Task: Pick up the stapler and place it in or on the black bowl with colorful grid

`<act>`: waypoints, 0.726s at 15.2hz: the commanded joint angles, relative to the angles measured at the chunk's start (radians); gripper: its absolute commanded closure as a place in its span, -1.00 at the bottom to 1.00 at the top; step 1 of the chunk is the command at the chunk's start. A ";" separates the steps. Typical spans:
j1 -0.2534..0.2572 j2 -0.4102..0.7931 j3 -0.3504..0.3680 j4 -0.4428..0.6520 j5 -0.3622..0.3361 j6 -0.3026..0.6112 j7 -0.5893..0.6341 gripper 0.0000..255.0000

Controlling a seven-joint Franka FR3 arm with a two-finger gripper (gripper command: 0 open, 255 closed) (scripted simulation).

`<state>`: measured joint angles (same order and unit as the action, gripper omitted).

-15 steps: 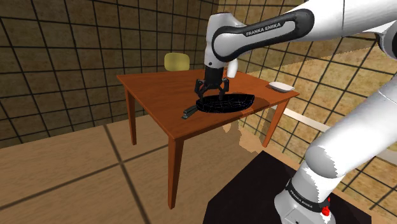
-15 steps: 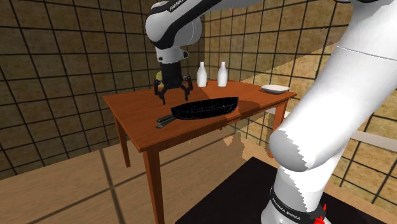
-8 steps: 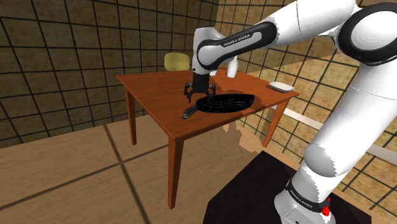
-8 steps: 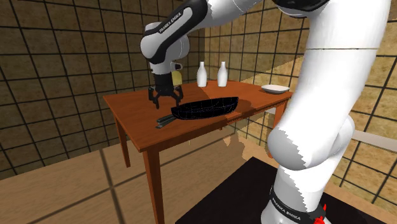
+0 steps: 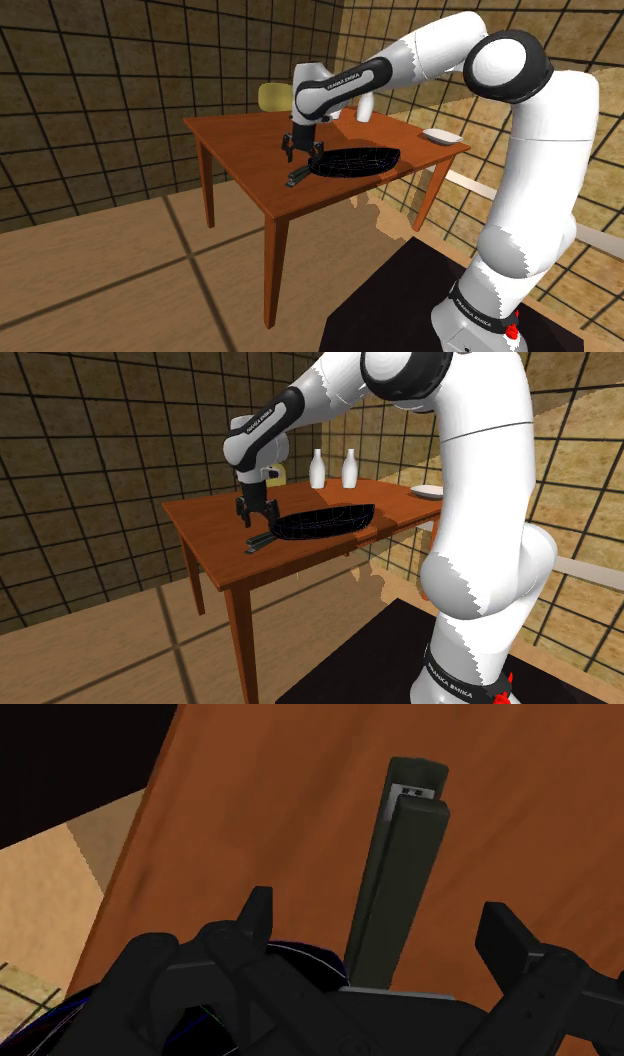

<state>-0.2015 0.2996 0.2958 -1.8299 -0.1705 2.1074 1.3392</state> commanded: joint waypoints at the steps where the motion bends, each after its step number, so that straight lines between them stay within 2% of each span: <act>1: -0.001 0.067 -0.025 0.066 -0.008 0.004 0.068 -1.00; 11: 0.002 0.126 -0.040 0.041 -0.028 0.087 0.092 -1.00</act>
<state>-0.1980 0.4228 0.2579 -1.7883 -0.1973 2.1918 1.4313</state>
